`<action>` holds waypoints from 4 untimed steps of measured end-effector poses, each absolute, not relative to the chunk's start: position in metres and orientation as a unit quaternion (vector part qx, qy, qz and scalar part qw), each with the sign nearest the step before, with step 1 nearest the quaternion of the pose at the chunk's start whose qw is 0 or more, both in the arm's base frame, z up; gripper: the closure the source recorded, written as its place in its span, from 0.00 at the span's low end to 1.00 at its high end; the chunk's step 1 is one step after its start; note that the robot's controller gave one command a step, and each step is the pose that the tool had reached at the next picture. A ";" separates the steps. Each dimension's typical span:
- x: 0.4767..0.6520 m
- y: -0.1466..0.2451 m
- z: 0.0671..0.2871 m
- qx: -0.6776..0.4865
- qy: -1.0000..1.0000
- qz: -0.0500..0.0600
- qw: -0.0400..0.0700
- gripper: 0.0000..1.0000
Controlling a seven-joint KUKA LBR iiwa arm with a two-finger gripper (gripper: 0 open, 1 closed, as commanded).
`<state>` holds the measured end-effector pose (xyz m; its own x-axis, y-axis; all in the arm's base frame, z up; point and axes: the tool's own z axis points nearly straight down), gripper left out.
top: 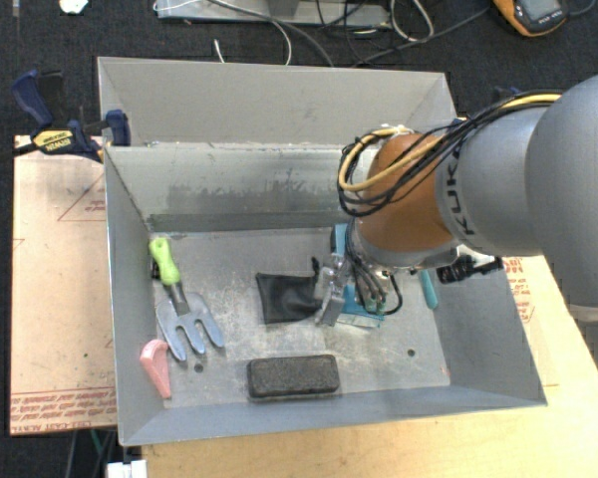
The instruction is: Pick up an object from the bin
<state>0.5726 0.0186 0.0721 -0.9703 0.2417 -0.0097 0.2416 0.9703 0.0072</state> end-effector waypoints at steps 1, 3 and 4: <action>0.573 0.019 0.072 0.122 0.993 0.003 0.005 1.00; 0.595 -0.003 0.188 0.129 0.992 0.003 0.004 1.00; 0.595 -0.006 0.241 0.154 0.988 0.003 0.002 1.00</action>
Offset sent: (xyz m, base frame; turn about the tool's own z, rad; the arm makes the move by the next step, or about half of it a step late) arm 0.0237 -0.0095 0.1110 -0.0555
